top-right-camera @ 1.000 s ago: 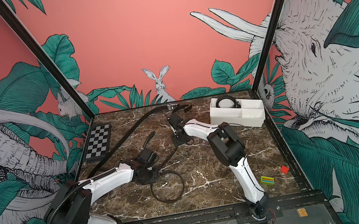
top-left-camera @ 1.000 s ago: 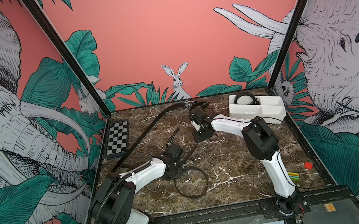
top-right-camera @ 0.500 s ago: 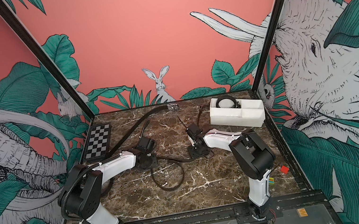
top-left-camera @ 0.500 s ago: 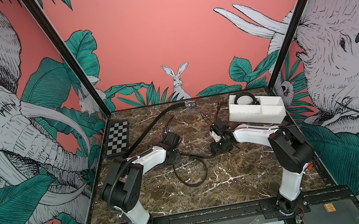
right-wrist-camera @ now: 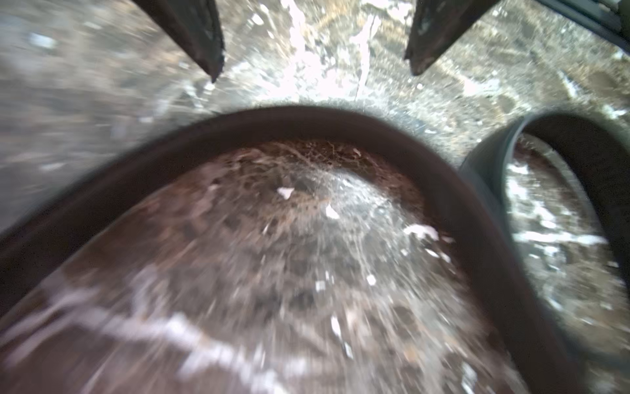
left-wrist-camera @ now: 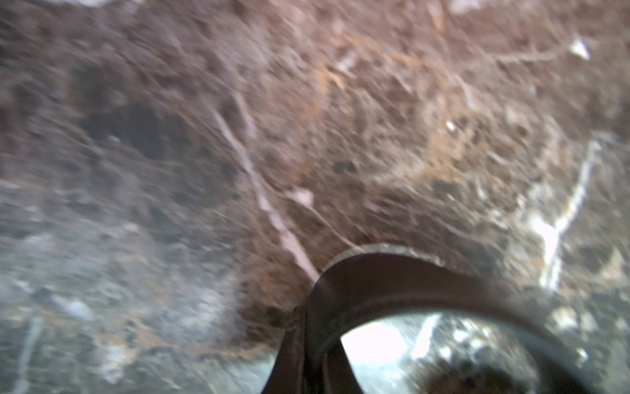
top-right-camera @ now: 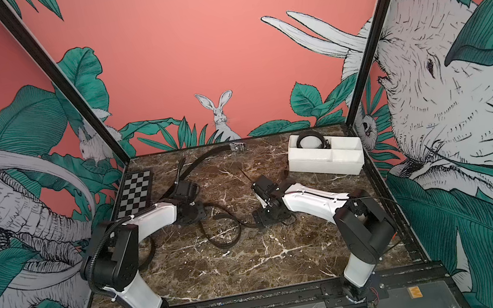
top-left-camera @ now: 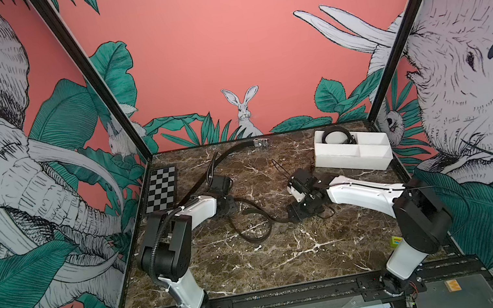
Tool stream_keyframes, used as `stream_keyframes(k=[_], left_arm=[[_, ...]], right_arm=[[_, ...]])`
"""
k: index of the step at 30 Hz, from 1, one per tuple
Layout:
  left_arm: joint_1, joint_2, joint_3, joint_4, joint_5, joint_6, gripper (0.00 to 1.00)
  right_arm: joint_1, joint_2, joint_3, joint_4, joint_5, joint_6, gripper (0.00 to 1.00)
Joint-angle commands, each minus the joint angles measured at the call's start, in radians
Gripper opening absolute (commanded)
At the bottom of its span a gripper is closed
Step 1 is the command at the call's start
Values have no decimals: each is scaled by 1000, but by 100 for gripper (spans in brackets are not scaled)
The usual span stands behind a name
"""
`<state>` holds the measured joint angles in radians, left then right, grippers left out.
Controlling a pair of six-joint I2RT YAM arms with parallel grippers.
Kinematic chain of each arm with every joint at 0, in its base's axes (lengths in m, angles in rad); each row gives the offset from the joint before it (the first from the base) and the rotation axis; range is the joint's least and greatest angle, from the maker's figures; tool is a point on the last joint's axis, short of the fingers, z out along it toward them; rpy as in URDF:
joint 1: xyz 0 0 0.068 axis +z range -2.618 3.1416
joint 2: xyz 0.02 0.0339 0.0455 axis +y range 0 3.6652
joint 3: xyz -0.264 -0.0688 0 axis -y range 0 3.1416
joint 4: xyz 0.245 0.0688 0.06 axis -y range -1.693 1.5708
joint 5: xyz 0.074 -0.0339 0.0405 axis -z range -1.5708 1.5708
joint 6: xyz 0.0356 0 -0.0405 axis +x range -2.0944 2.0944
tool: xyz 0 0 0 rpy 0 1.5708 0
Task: Place the belts into the storage roll
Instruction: Roll the belt at the center of the board.
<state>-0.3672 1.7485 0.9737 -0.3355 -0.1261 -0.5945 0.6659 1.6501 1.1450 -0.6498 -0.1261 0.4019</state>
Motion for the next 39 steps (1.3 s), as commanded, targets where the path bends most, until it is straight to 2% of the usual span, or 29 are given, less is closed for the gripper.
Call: stream_keyframes(k=[1, 4, 9, 13, 21, 26, 33, 39], left_arm=[[12, 78, -61, -114, -49, -27, 10], [12, 72, -76, -100, -49, -41, 10], [11, 62, -101, -80, -34, -81, 10], [11, 73, -97, -77, -24, -86, 10], [12, 83, -89, -78, -35, -83, 8], [11, 85, -78, -84, -38, -82, 7], [11, 103, -47, -88, -26, -77, 6], [9, 113, -42, -82, 4, -71, 5]], right_arm=[[-58, -8, 76, -64, 71, -127, 86], [-94, 55, 139, 10, 98, -192, 88], [-136, 287, 333, -17, 198, -270, 88], [-162, 361, 338, -66, 217, -265, 85], [-155, 175, -44, -7, 96, -135, 82], [-94, 67, -215, 34, 42, -36, 81], [-8, -28, -244, 20, 30, 54, 83], [-20, -133, -121, -98, 155, -60, 90]])
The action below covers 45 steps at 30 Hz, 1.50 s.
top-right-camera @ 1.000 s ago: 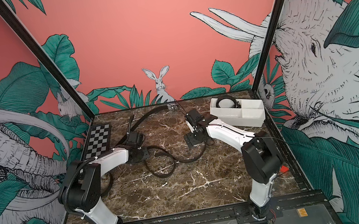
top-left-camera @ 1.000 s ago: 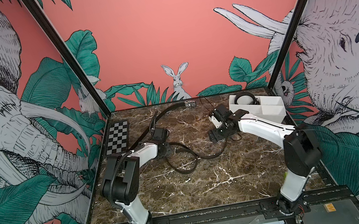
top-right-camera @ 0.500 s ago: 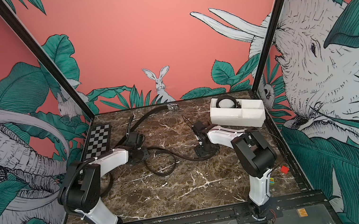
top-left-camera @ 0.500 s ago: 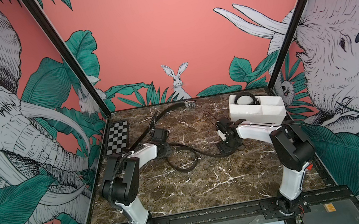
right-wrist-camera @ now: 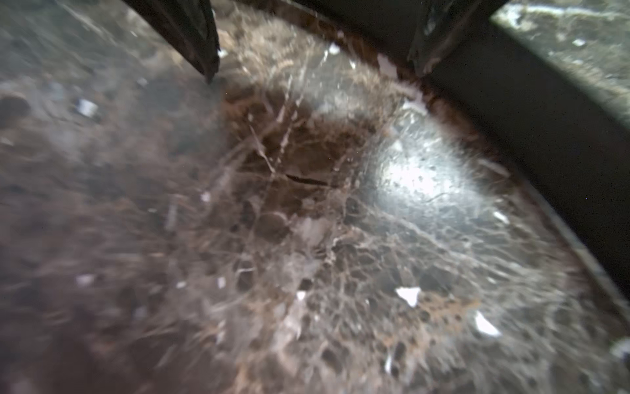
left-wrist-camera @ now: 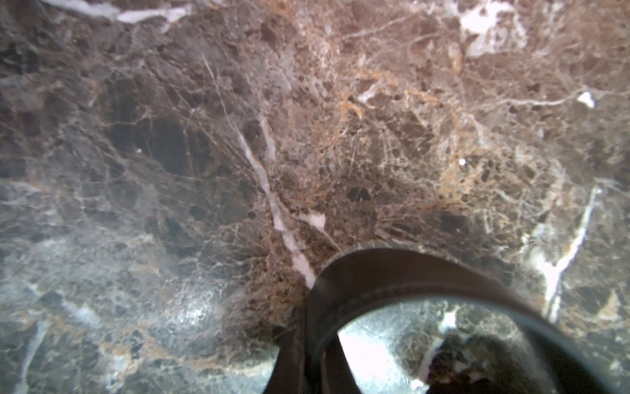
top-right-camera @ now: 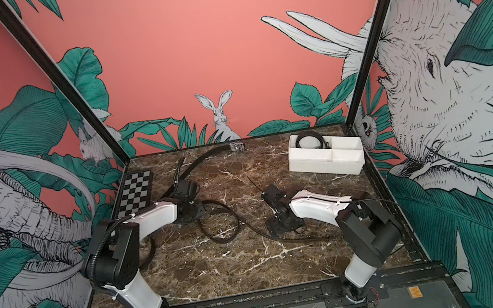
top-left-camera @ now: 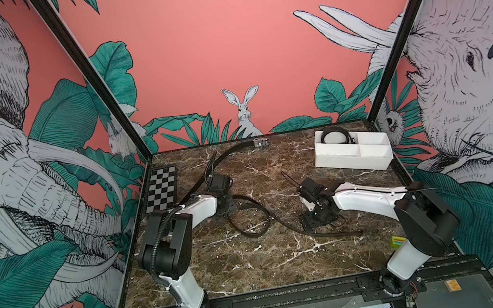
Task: Place the belts into the storage roll
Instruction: Roll the belt at the center of the board.
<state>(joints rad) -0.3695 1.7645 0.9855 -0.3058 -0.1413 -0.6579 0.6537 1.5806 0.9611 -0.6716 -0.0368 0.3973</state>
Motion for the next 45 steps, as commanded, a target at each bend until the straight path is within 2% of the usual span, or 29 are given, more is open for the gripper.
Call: stream_keyframes(k=[1, 7, 11, 13, 16, 19, 22, 27, 30, 35, 37, 39, 41, 45], left_arm=[[9, 99, -50, -113, 22, -7, 5], [6, 120, -4, -124, 29, -3, 5], [6, 147, 41, -134, 33, 1, 6], [4, 166, 62, -139, 37, 3, 5], [3, 189, 98, -147, 45, 9, 5], [3, 210, 127, -160, 44, 15, 6], [3, 222, 136, -162, 43, 16, 6], [2, 221, 133, -165, 42, 12, 5], [3, 219, 133, -164, 40, 12, 5], [3, 218, 134, -164, 44, 12, 5], [3, 216, 133, -164, 43, 12, 5], [3, 214, 130, -162, 41, 14, 5], [3, 213, 125, -159, 43, 15, 5], [3, 210, 103, -146, 53, 17, 5]], right_arm=[[-17, -75, 76, -78, 64, -82, 91], [-24, -112, 88, -33, -56, -248, 93], [-20, -60, 57, -3, -13, -288, 93], [-19, -31, 64, -23, -56, -297, 91], [20, -97, 11, 34, -113, -263, 94], [67, -164, -36, 76, -80, -218, 95], [108, -140, -45, 39, 9, -209, 94], [147, -61, -78, 10, 189, -157, 83], [151, -14, -52, -18, 241, -120, 77], [156, 75, -32, 6, 186, -106, 68], [156, 114, -26, -9, 216, -92, 60], [155, 147, -10, -29, 238, -73, 44], [155, 154, 2, -40, 264, -60, 32], [145, 127, 29, -35, 279, -77, 20]])
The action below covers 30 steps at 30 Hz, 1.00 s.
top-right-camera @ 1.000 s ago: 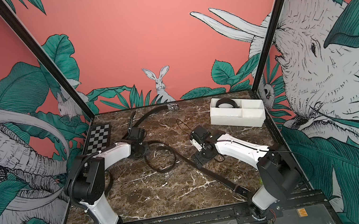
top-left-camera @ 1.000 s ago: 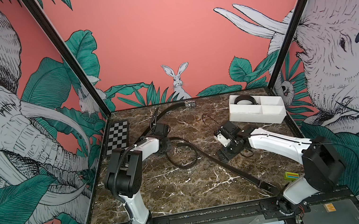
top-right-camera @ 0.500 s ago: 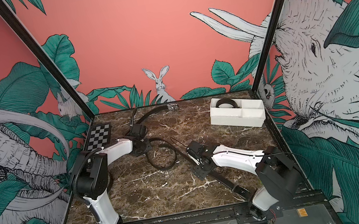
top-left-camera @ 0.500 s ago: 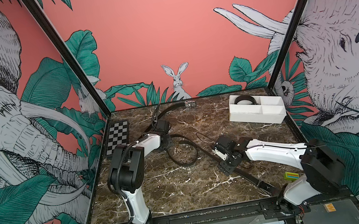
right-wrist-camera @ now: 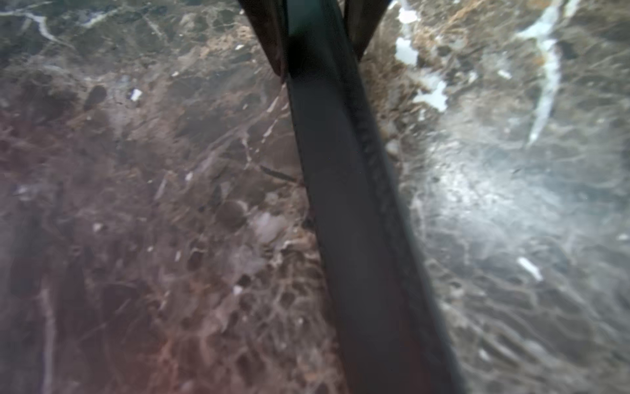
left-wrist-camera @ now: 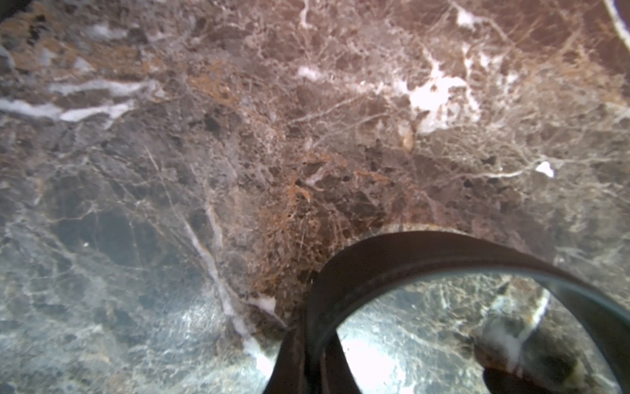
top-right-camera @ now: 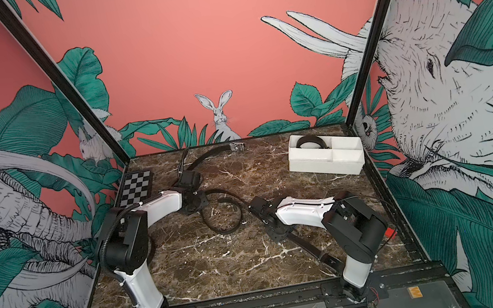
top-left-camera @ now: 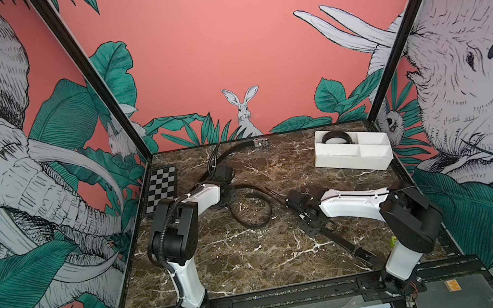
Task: Place the belts into the storage roll
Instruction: Roll the belt at the center of the board.
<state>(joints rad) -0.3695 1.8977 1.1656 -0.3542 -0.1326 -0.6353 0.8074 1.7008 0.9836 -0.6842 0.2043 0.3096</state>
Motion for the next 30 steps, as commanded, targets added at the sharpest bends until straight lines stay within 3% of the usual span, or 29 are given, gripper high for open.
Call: stream_keyframes(k=[1, 5, 14, 18, 20, 22, 25, 30], left_arm=[[3, 77, -79, -94, 47, -6, 5], [3, 80, -111, -62, 71, -32, 5], [3, 150, -21, -25, 147, -116, 8], [-5, 152, -10, -50, 176, -93, 39], [-18, 103, -33, -82, 150, -64, 58], [-31, 41, -56, -121, 116, -34, 70], [-60, -61, -69, -189, 86, 3, 80], [-221, -204, -25, -283, 2, 133, 86]], right_arm=[[-13, -1, 13, -19, 37, 1, 18], [-77, -1, 68, -10, -30, -45, 1], [-263, 184, 380, -124, -254, -148, 0], [-300, 271, 476, -201, -294, -186, 0], [-303, 289, 490, -224, -304, -200, 0], [-303, 290, 484, -225, -325, -204, 0], [-304, 292, 464, -214, -354, -197, 0], [-304, 290, 437, -190, -371, -182, 0]])
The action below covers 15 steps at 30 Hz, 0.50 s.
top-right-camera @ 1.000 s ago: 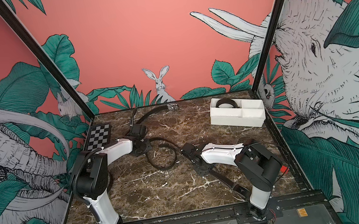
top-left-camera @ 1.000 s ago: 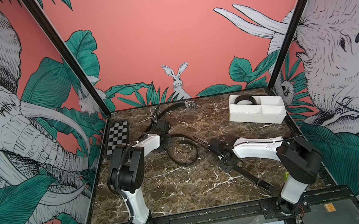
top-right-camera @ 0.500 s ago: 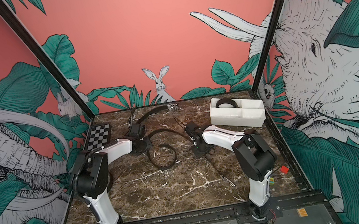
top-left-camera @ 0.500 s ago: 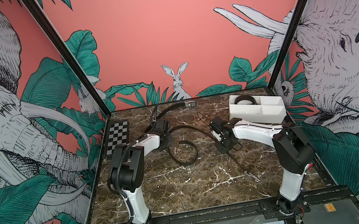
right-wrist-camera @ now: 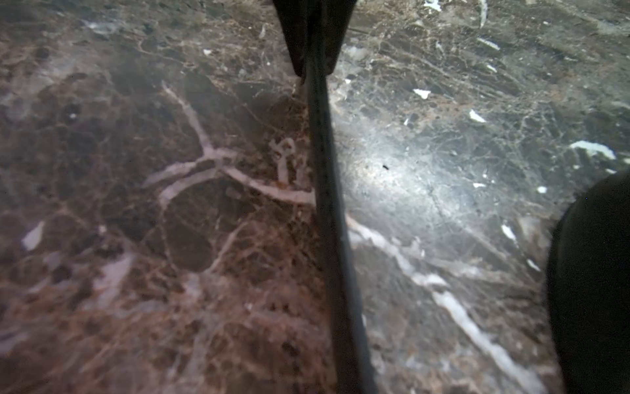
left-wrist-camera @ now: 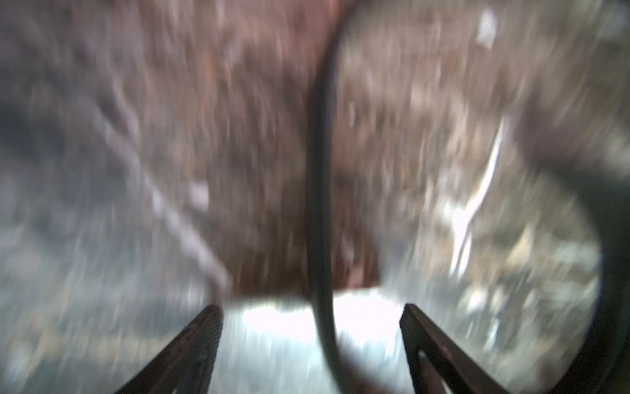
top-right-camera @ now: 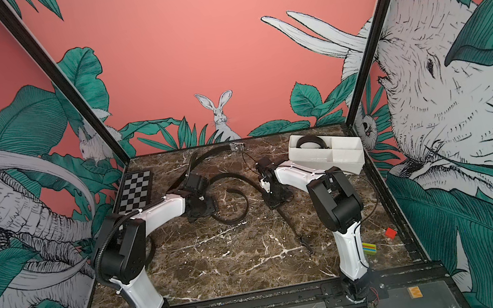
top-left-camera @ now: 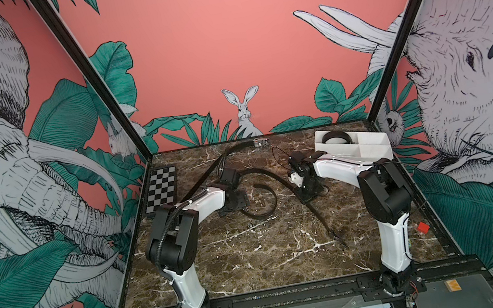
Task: Place the belts into the storage roll
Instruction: Roll the belt at the center of the board.
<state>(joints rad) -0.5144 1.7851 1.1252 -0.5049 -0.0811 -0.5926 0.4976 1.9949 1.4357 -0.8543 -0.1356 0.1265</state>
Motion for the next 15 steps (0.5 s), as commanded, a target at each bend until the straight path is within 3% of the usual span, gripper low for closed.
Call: stream_keyframes(k=[1, 7, 15], left_arm=[[-110, -110, 14, -114, -31, 134, 86], [-241, -112, 14, -43, 89, 348, 83], [-279, 57, 154, -20, 69, 425, 79]], right_arm=[[5, -4, -15, -17, -37, 3, 0], [-8, 1, -9, -7, -51, 1, 0], [-20, 2, -29, 24, -80, 9, 0]])
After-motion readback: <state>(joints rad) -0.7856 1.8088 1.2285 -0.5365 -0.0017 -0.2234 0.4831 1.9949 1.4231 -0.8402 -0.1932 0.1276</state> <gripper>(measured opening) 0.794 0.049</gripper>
